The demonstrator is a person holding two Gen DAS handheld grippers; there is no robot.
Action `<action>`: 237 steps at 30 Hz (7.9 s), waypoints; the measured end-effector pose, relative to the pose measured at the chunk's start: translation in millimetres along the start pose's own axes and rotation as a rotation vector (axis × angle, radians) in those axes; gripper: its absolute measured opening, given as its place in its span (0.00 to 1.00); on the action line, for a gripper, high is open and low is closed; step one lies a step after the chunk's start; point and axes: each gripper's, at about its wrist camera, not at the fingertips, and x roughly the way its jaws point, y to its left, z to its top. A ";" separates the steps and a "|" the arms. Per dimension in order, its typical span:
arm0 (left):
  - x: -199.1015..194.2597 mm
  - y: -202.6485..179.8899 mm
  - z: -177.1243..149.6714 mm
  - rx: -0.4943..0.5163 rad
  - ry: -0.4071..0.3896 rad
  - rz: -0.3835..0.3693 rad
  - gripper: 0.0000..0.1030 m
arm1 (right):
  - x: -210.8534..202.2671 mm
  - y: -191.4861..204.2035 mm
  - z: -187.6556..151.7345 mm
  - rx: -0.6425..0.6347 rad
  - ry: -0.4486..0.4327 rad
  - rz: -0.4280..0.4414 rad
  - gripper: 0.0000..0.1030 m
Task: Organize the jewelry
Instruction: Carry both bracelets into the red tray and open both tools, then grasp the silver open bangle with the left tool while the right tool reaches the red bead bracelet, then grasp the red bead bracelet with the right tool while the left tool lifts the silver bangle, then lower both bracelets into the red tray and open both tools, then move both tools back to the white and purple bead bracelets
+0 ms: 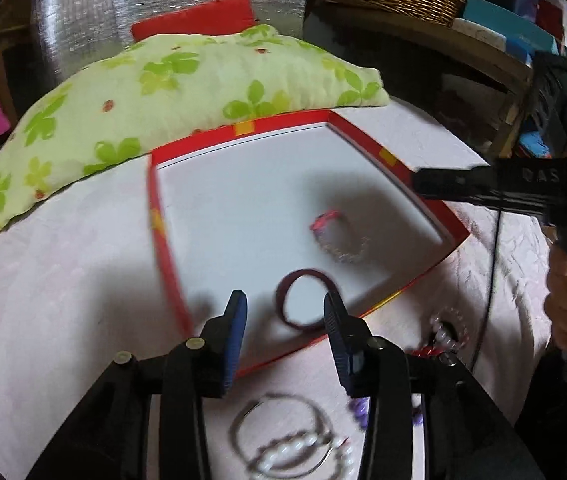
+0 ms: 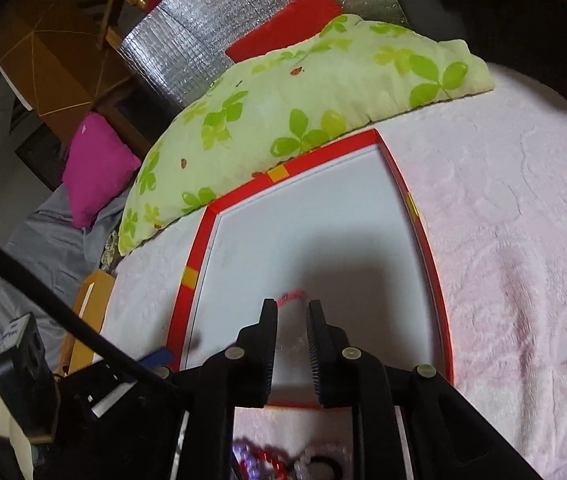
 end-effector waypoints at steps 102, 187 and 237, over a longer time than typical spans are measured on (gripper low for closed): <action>-37.1 23.7 -73.2 -0.238 -0.063 -0.009 0.61 | -43.4 9.5 -97.4 -0.017 0.100 0.183 0.10; -36.1 5.0 -84.9 -0.163 0.049 0.050 0.62 | -46.3 -62.7 -79.5 0.227 0.147 0.094 0.58; -10.8 -18.7 -111.1 -0.015 0.143 -0.052 0.67 | -31.0 -75.3 -77.0 0.212 0.107 -0.140 0.09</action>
